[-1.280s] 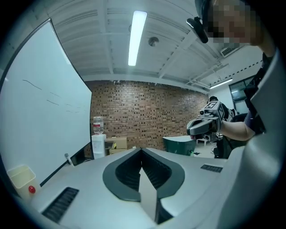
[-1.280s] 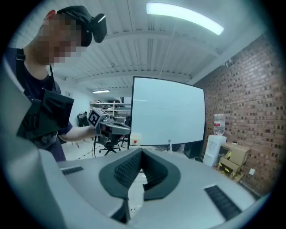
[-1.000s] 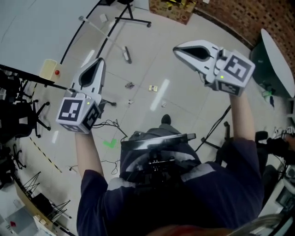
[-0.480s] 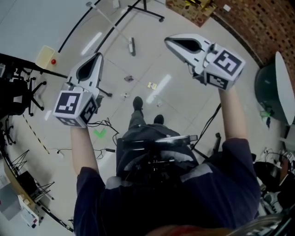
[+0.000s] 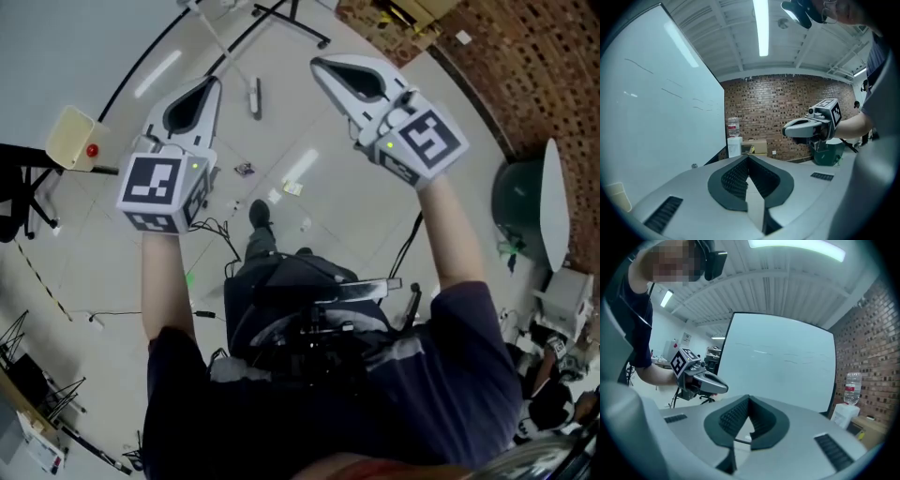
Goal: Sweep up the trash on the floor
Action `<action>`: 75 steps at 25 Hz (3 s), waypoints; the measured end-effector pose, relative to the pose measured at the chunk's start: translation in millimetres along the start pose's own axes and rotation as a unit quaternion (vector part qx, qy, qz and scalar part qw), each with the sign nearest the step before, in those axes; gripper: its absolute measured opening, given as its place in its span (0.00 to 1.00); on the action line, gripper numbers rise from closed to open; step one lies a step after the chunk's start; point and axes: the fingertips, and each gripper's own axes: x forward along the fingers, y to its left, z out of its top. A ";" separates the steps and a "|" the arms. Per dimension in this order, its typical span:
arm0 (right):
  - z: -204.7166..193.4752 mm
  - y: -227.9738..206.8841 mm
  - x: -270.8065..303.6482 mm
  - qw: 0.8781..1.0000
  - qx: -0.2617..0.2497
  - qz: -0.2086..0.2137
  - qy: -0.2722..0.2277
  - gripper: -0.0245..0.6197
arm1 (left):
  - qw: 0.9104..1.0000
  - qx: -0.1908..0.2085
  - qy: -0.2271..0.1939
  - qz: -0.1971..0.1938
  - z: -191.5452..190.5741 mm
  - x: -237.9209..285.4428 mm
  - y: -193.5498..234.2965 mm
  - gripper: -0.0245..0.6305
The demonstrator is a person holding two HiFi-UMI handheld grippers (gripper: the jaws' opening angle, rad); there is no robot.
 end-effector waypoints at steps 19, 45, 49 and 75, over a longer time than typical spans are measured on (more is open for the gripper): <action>-86.9 -90.5 184.5 0.994 0.067 0.066 0.062 0.07 | 0.990 -0.035 0.091 0.104 -138.0 181.3 207.5 0.34; -225.1 -140.0 178.0 0.983 0.155 0.036 0.097 0.07 | 0.976 -0.017 0.106 0.190 -241.0 372.4 317.2 0.41; -230.7 -140.3 166.6 0.982 0.158 0.030 0.097 0.07 | 0.971 -0.007 0.102 0.214 -239.4 377.5 323.3 0.24; -95.7 -3.0 255.5 0.985 0.087 0.148 0.032 0.25 | 0.993 -0.011 0.086 0.082 -209.5 156.4 219.1 0.18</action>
